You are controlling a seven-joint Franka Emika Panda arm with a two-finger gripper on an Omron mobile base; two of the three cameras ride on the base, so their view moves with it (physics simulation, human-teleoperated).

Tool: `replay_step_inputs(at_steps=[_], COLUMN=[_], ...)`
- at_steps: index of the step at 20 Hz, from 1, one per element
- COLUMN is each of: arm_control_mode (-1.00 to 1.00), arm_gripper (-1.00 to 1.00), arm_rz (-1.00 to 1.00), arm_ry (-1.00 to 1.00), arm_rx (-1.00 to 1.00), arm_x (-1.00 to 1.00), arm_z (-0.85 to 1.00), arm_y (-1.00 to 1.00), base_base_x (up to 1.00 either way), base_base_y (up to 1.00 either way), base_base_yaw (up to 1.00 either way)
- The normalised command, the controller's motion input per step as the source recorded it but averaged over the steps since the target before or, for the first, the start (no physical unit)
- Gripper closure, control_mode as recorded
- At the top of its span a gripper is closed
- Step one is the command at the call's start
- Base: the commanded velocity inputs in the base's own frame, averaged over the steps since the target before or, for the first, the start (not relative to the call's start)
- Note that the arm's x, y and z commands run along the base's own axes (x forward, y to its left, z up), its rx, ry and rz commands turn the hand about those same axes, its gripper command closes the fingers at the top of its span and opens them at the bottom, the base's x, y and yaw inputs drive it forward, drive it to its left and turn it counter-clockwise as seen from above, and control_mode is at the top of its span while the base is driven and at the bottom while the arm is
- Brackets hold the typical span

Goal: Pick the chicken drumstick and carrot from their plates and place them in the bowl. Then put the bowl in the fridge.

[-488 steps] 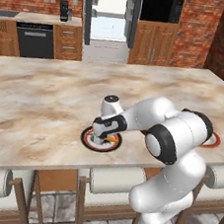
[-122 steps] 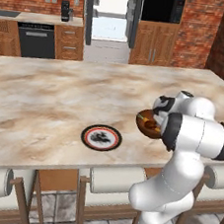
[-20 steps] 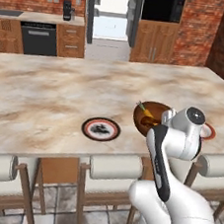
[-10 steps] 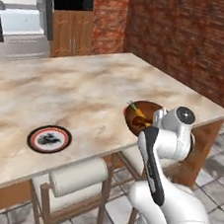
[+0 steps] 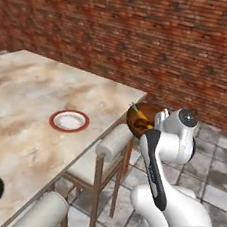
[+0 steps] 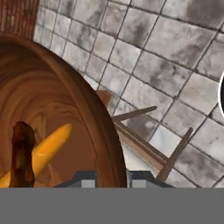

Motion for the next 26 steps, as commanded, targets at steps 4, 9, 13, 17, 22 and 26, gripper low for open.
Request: replay_step_inputs(at_steps=[4, 9, 13, 17, 22, 26], arm_control_mode=[1.0, 1.0, 1.0, 1.0, 1.0, 1.0], arm_gripper=[1.0, 1.0, 1.0, 1.0, 1.0, 1.0], arm_rz=[0.0, 0.0, 0.0, 0.0, 0.0, 0.0], arm_ry=[0.0, 0.0, 0.0, 0.0, 0.0, 0.0], arm_rx=[0.0, 0.0, 0.0, 0.0, 0.0, 0.0], arm_x=[0.0, 0.0, 0.0, 0.0, 0.0, 0.0], arm_z=[0.0, 0.0, 0.0, 0.0, 0.0, 0.0], arm_y=[0.0, 0.0, 0.0, 0.0, 0.0, 0.0], base_base_x=[0.12, 0.34, 0.86, 0.94, 0.94, 0.94], base_base_y=[-0.03, -0.04, -0.01, 0.0, 0.0, 0.0], base_base_yaw=[-0.76, -0.56, -0.06, 0.0, 0.0, 0.0])
